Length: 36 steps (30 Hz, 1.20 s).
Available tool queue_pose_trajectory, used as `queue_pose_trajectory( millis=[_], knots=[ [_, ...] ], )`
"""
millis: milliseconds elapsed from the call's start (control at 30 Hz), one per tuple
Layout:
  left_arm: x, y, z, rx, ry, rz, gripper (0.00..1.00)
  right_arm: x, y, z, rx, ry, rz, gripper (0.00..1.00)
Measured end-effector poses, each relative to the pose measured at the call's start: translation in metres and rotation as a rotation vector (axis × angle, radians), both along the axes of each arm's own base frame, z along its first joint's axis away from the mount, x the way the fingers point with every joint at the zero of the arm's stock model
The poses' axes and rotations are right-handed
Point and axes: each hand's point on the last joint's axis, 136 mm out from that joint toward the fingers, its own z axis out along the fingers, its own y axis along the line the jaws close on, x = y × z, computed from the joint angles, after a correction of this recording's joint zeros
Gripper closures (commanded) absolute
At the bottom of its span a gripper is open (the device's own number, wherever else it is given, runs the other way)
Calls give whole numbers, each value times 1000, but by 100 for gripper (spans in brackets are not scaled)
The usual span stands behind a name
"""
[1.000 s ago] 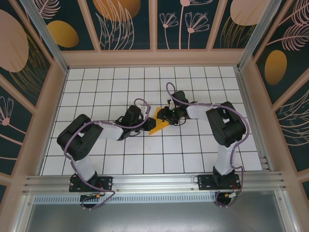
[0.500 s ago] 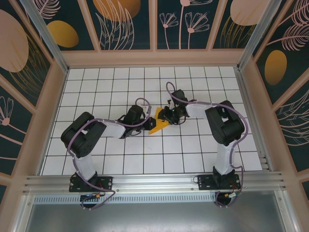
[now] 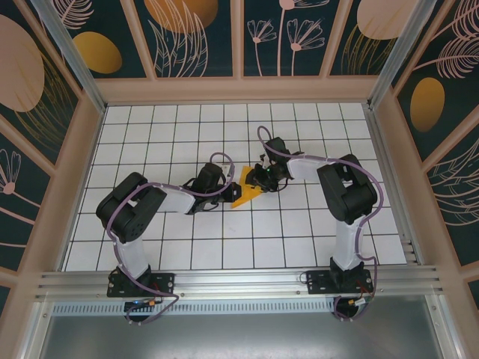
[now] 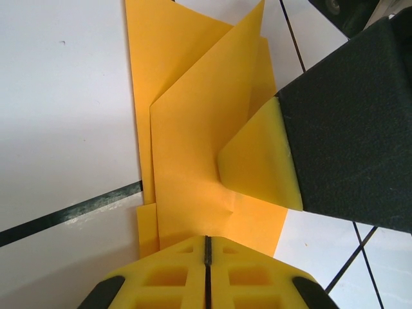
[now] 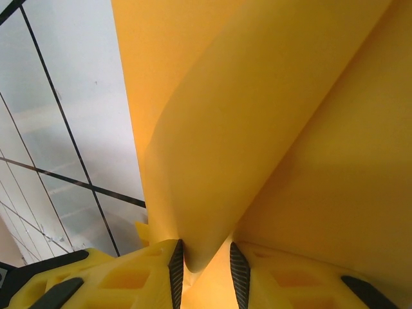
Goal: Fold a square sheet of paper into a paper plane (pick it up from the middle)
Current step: Fourth fold the wing at the center of the table.
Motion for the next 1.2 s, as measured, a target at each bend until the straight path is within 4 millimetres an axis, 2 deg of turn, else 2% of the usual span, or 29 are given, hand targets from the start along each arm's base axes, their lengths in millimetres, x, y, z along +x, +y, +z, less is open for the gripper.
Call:
queue_pose_trajectory(
  millis=[133, 300, 400, 500, 600, 800, 1100, 1200],
  knots=[
    [-1, 1, -1, 5, 5, 2, 89, 1, 0, 0, -7, 9, -1, 68],
    [-3, 3, 6, -7, 11, 13, 83, 0, -1, -2, -18, 19, -3, 71],
    [-2, 3, 28, -40, -18, 22, 82, 0, -1, -2, -18, 20, -2, 71],
    [5, 5, 61, -89, -77, 50, 83, 0, -1, -3, -21, 22, 1, 70],
    [14, 9, 74, -110, -97, 86, 83, 0, -1, -3, -26, 31, 1, 68],
    [16, 4, 70, -136, -55, 77, 84, 0, -1, -5, -38, 55, 0, 66],
    [1, -7, 34, -140, 66, 4, 87, 1, 0, -5, -47, 95, -28, 66],
    [0, -10, 31, -142, 80, -8, 87, 1, 0, -6, -49, 106, -37, 66]
  ],
)
